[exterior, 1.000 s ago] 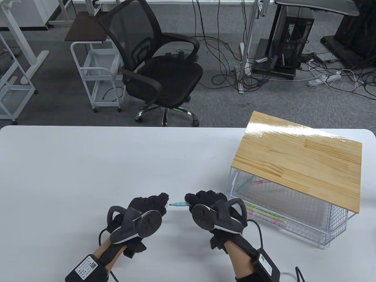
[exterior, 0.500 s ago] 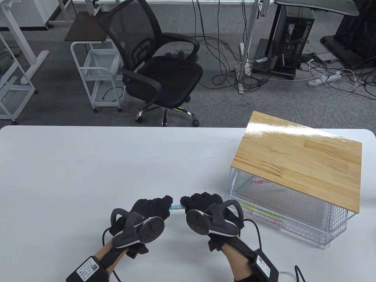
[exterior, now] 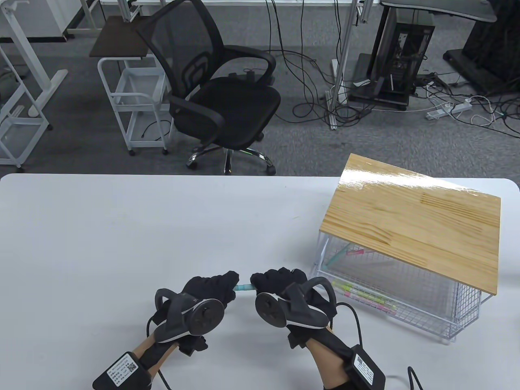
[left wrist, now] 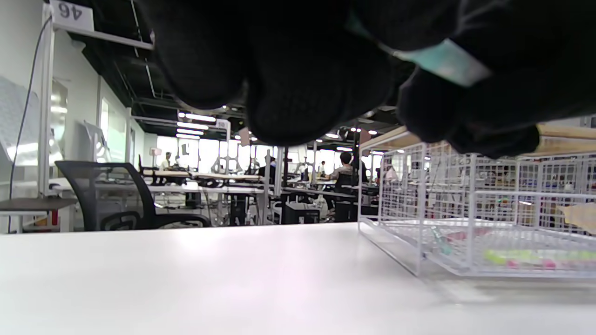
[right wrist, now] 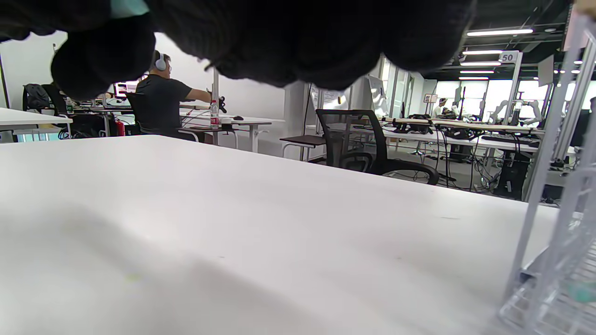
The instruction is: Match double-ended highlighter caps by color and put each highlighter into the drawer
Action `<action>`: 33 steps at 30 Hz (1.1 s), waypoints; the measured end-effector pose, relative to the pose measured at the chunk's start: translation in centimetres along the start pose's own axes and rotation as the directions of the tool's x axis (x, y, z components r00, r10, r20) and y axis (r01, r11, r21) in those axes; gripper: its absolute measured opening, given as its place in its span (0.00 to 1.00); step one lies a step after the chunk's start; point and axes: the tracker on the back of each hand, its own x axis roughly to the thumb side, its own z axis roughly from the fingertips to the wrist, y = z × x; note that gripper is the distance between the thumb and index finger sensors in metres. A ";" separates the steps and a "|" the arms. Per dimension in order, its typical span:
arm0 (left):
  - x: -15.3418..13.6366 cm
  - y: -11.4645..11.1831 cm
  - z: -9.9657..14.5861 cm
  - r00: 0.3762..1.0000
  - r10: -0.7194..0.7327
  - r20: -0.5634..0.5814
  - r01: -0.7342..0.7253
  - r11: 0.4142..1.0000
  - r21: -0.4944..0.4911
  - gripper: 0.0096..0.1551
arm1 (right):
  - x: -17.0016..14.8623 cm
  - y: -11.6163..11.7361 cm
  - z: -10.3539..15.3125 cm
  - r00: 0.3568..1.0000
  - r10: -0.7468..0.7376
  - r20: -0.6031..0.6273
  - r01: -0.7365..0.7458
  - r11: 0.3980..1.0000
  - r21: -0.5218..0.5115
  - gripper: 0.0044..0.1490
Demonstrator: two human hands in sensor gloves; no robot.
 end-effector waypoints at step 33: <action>-3.3 0.6 -0.4 0.982 0.130 -0.139 -0.131 0.991 0.002 0.32 | -9.6 -2.1 2.9 0.916 0.026 -0.400 -0.002 0.998 0.060 0.28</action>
